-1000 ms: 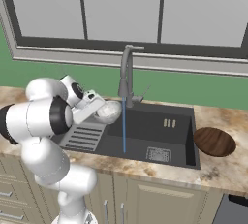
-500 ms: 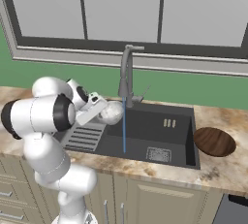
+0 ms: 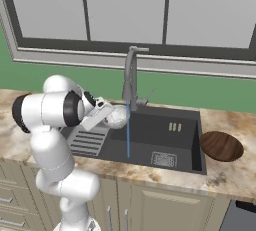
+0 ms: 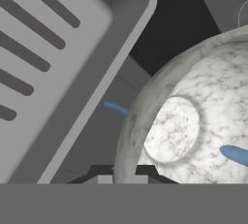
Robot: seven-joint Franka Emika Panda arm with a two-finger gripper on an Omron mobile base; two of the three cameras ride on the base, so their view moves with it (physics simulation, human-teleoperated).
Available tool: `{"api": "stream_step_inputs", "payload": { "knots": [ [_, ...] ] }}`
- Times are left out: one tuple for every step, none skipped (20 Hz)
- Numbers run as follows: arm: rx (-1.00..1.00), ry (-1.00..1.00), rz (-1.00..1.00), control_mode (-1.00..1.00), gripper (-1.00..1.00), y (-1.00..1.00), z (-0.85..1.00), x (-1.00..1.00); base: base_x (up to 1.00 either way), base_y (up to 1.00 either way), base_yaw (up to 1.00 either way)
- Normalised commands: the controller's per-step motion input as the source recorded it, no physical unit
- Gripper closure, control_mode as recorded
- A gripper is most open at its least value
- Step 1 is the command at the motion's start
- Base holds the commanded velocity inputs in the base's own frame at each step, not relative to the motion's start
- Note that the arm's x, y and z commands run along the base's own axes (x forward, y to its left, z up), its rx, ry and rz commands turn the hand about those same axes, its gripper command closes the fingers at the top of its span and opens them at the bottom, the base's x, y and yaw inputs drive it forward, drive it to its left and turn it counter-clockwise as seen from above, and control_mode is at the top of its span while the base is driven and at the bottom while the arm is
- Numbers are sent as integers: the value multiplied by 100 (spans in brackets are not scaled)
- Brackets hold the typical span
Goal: Rinse each bowl for a few seconds and place them down in the sink or on the counter.
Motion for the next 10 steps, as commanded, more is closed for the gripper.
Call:
{"api": "stream_step_inputs", "payload": {
  "knots": [
    [-2,-7,0,-100,100,0,-10,2,0,0,0],
    [-4,-7,0,-100,100,0,-2,5,0,0,0],
    [-5,-9,0,-100,100,0,0,0,0,0,0],
    [-5,-9,0,-100,100,0,0,0,0,0,0],
    [-6,-10,0,-100,100,1,0,0,0,0,0],
    [-6,-12,0,-100,100,9,14,0,0,0,0],
    [-4,-11,0,-100,100,13,19,-3,0,0,0],
    [-4,-11,0,-100,100,33,20,-6,0,0,0],
    [-2,-10,0,-100,100,39,20,-6,0,0,0],
    [0,-8,0,-100,100,41,19,-9,0,0,0]
  ]
}}
